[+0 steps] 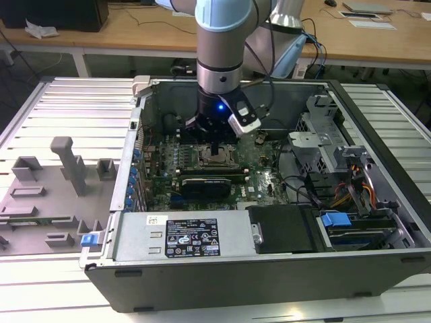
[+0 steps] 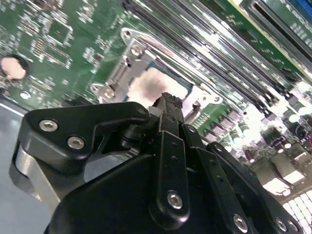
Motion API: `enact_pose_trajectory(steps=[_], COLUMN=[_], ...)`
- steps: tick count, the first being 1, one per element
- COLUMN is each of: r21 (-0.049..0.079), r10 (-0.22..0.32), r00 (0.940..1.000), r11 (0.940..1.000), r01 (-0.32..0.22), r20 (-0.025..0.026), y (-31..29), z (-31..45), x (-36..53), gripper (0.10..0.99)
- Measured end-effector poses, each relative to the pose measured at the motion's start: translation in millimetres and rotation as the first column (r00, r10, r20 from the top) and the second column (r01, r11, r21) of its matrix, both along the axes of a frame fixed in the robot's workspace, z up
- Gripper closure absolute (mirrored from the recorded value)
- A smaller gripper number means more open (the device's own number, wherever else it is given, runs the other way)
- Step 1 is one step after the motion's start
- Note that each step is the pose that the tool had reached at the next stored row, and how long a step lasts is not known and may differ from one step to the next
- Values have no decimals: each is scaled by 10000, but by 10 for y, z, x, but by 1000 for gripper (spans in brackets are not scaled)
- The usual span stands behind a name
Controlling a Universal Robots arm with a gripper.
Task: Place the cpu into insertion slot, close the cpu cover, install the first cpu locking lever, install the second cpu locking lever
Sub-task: 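Close the cpu cover, then install the first cpu locking lever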
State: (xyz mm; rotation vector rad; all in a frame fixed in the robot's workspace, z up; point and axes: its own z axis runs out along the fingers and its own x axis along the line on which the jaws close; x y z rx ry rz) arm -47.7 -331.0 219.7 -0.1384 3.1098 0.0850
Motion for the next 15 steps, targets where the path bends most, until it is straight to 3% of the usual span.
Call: enact_pose_trajectory(steps=[7,15], r21=[-5,-4], r10=[-1,-1], r00=[10000,10000], r11=[10000,10000], r01=[1,1], r20=[9,10], y=[1,2], z=[204,220], x=[0,0], gripper=[980,980])
